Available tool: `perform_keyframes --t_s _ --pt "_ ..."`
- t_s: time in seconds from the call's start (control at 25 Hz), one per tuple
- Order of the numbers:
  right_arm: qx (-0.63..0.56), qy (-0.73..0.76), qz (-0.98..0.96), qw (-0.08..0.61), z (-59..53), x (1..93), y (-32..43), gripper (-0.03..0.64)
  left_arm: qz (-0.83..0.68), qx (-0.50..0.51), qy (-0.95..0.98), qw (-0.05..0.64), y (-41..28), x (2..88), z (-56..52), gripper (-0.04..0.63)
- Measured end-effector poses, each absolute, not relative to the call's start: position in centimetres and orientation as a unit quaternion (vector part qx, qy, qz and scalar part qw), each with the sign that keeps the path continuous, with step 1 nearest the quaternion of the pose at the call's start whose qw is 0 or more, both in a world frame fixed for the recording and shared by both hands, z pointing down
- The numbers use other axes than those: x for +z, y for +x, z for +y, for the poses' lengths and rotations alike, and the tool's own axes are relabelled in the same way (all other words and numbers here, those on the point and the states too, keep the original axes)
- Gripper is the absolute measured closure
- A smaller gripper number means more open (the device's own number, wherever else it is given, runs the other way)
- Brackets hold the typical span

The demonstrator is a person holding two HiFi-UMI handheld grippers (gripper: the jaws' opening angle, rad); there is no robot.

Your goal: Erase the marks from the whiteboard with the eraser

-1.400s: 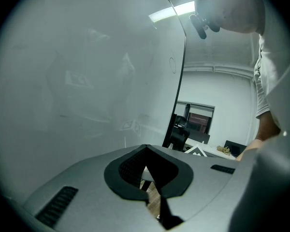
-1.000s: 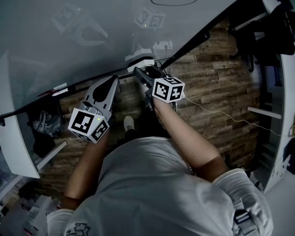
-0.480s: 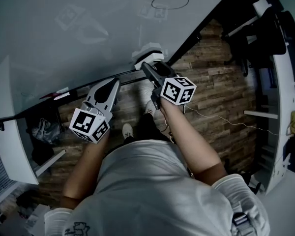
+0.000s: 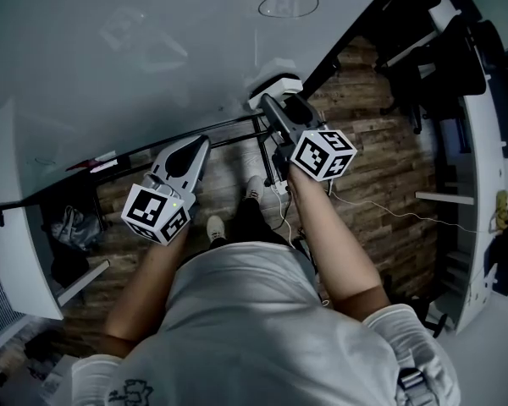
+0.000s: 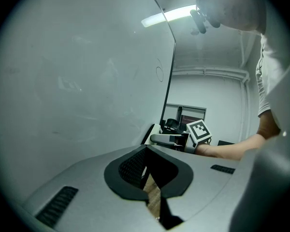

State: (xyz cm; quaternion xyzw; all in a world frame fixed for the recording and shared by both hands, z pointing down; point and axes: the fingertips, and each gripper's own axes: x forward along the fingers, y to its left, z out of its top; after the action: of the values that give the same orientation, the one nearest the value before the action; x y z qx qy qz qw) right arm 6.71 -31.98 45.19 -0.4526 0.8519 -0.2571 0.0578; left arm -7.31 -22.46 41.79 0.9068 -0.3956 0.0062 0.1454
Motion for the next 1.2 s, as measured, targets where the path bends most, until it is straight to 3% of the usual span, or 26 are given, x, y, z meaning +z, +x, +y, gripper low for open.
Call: perform_keyframes --t_s 0.24,0.84,1.2 --pt "-0.267 -0.443 0.854 0.053 -32.2 47.2 6.3 0.383 -0.406 0.010 0.900 0.158 -7.5 42.6 -23.1 0.589" --pt "-0.366 -0.401 0.839 -0.040 -32.0 61.4 2.8 0.383 -0.433 0.025 0.883 0.179 -8.6 45.5 -25.0 0.589" --pt "-0.381 -0.394 0.835 -0.052 -31.9 62.1 2.3 0.380 -0.438 0.028 0.883 0.170 -8.5 44.9 -25.2 0.589"
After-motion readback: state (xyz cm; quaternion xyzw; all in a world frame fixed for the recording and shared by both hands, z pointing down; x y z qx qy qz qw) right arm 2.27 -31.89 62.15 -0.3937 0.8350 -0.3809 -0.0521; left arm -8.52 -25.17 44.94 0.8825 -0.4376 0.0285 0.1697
